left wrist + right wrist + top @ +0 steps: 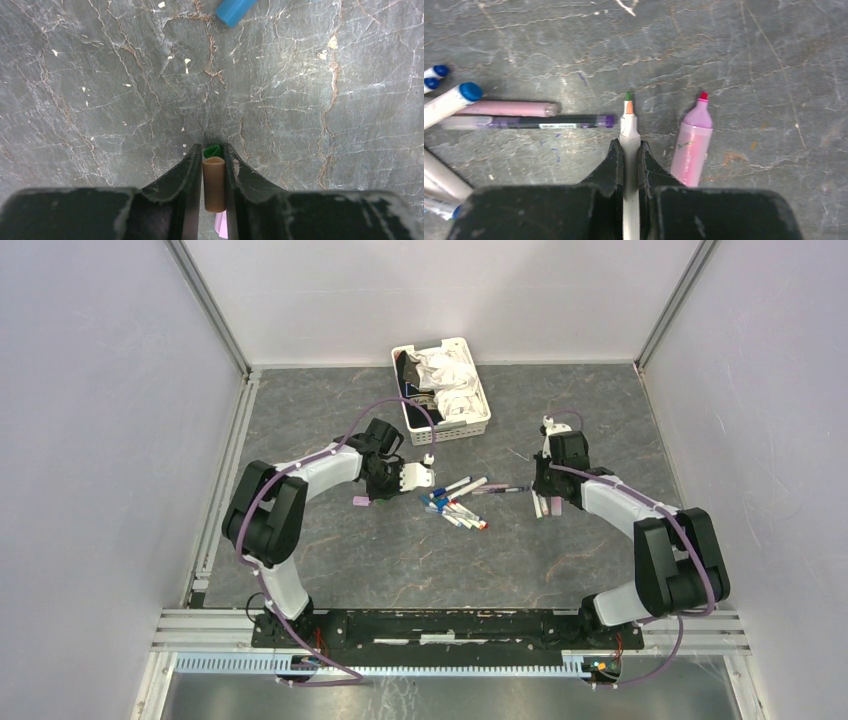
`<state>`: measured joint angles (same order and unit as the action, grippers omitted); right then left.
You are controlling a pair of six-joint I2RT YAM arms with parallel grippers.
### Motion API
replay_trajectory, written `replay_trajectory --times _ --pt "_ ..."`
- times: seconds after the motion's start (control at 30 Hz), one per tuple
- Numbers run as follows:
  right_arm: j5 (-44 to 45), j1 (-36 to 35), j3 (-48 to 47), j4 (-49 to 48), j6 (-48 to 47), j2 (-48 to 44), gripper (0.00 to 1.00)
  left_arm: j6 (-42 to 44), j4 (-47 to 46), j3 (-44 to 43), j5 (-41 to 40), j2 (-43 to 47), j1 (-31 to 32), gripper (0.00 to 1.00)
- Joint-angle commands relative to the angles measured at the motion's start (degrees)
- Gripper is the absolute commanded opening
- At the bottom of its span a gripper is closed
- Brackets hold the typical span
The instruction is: Open the pen caps
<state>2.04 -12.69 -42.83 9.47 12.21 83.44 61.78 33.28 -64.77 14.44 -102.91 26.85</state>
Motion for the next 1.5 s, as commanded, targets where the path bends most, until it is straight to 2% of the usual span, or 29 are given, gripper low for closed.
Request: replay_trajectory --times 0.0,0.07,0.13,0.27,0.33,0.37,0.4,0.53,0.57,0.6,0.83,1.0,1.2,1.33,1.47 --pt "5.06 1.21 0.55 -3.52 0.80 1.16 0.00 -3.30 -1.56 0.43 0.10 -0.20 0.09 0.35" --pt "5.44 1.54 0.62 -3.68 0.54 1.85 0.00 -3.94 -1.36 0.44 0.62 0.17 0.00 0.46" --pt "6.05 1.71 0.64 -3.68 -0.09 2.56 0.00 -4.37 -0.50 0.23 1.41 0.97 -0.16 0.53" --pt "7.45 1.93 0.40 -3.03 -1.30 3.95 0.00 -6.19 2.08 -2.15 2.96 2.98 -0.59 0.59" --pt "7.90 1.96 0.75 -2.98 -1.65 4.43 0.04 -7.91 3.71 -4.45 3.40 3.89 -1.03 0.63" --pt "8.32 1.92 0.96 -2.76 -1.72 4.66 0.06 -8.75 5.03 -5.90 3.98 4.27 -1.35 0.82" --pt "9.01 1.90 1.20 -2.65 -1.83 4.71 0.10 -9.36 6.33 -7.43 4.56 4.60 -1.74 0.86" --pt "11.71 1.95 2.87 -2.38 -2.27 4.17 0.25 -13.24 9.99 -13.42 6.20 6.74 -3.08 0.89" --pt "12.37 1.95 3.20 -2.32 -2.48 3.86 0.26 -13.65 10.57 -14.08 6.80 7.53 -3.41 0.97" --pt "12.95 1.93 3.28 -2.04 -2.63 3.35 0.28 -14.04 11.74 -15.27 7.30 8.30 -3.82 0.99" --pt "8.38 1.33 0.69 -1.76 -4.17 -1.85 0.46 -18.77 15.78 -21.29 2.16 11.46 -4.65 1.00" --pt "3.33 -1.10 -3.16 -2.21 -7.52 -2.99 0.58 -22.54 13.17 -22.47 -4.71 14.03 -5.98 1.00" --pt "-1.06 -5.01 -7.62 -0.16 -10.81 1.32 0.61 -24.08 14.24 -22.94 -3.02 15.81 -7.95 1.00" --pt "-5.92 -8.73 -9.00 -0.22 -15.50 3.58 0.58 -24.12 15.40 -22.96 -2.34 15.35 -7.95 1.00" --pt "-8.92 -9.29 -12.00 2.74 -18.44 7.61 0.56 -23.36 17.56 -23.63 -1.34 14.84 -7.96 1.00"
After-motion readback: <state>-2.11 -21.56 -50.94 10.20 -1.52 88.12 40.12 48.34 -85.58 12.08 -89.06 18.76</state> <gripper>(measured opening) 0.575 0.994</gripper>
